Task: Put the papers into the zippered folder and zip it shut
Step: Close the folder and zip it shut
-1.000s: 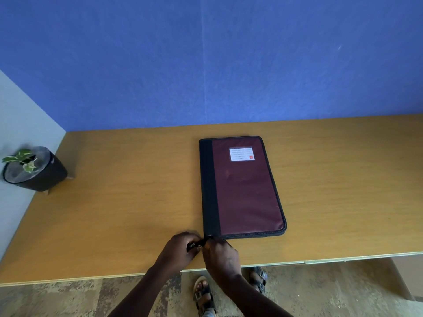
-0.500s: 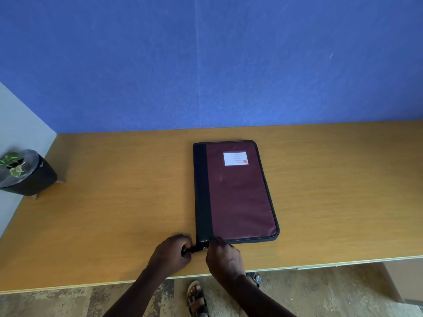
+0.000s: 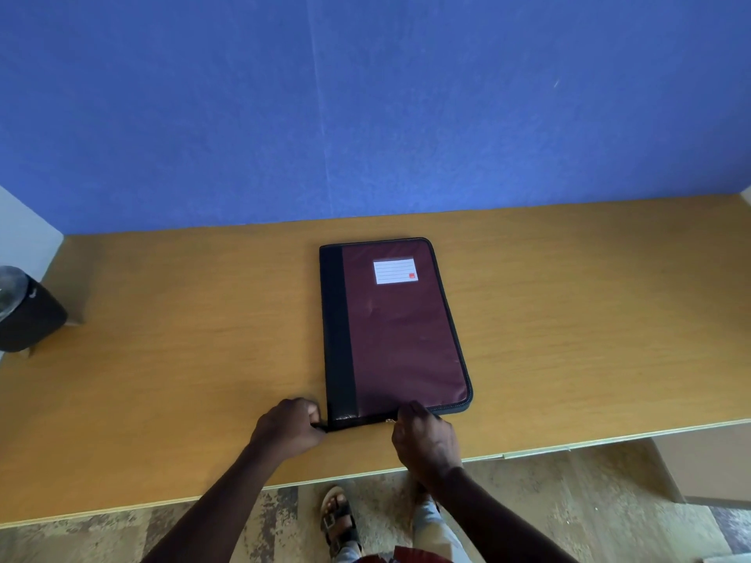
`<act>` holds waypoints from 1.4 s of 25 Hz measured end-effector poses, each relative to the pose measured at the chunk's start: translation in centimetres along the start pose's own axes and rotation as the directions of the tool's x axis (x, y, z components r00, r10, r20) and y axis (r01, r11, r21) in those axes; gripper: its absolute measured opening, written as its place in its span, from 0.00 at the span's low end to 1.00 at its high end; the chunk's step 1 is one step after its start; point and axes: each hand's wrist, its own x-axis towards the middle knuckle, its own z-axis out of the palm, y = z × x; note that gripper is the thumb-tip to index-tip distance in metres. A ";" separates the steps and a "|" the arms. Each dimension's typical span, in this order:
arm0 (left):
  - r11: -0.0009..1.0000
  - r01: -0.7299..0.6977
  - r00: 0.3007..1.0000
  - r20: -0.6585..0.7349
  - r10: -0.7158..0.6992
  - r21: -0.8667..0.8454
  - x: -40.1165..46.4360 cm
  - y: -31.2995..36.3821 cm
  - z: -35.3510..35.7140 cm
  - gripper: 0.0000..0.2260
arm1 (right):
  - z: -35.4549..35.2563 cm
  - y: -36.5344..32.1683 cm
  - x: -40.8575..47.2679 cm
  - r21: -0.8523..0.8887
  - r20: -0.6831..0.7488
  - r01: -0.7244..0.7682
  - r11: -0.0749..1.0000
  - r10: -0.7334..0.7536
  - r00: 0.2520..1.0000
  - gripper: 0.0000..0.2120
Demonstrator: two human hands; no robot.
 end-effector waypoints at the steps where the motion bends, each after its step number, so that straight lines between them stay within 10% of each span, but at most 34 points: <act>1: 1.000 0.015 1.000 0.007 -0.015 0.007 0.1 0.1 -0.1 0.06 | -0.3 0.5 -0.1 -0.014 -0.013 -0.005 1.000 0.005 1.000 0.04; 35: 0.981 0.149 0.989 -0.004 -0.150 0.128 0.0 2.4 -0.9 0.10 | -3.5 11.9 1.7 -0.061 -0.057 -0.135 0.989 0.131 0.990 0.03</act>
